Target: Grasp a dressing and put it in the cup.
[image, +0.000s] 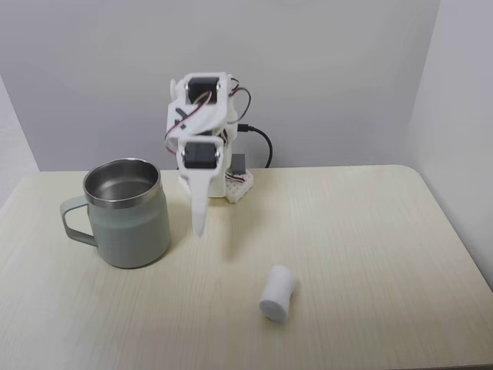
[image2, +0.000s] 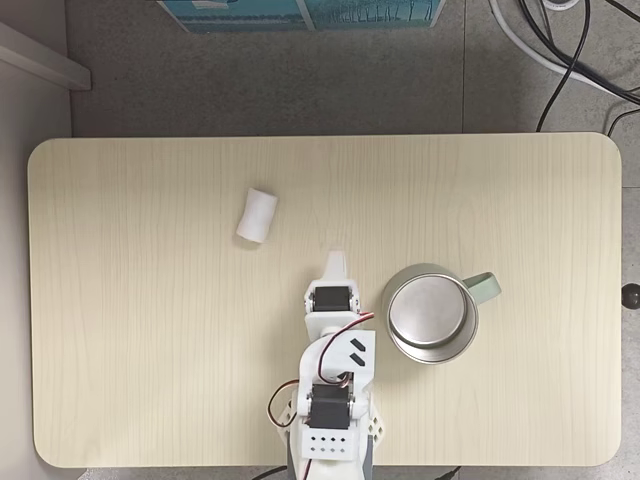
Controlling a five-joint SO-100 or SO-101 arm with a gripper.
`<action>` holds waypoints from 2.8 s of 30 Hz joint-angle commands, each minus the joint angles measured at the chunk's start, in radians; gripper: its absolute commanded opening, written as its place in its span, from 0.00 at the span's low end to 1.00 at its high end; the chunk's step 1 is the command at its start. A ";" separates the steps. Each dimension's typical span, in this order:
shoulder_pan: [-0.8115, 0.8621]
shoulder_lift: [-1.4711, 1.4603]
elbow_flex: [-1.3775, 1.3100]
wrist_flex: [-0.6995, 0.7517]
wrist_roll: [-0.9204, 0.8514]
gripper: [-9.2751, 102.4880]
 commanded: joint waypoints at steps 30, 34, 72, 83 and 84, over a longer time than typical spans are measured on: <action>-0.201 1.281 1.074 0.457 -0.675 0.33; -0.318 1.378 1.088 0.426 -0.663 0.33; -0.385 2.005 1.330 0.275 -0.575 0.08; -0.318 1.813 1.470 0.509 -0.308 0.08; -0.308 1.789 1.470 0.525 -0.302 0.08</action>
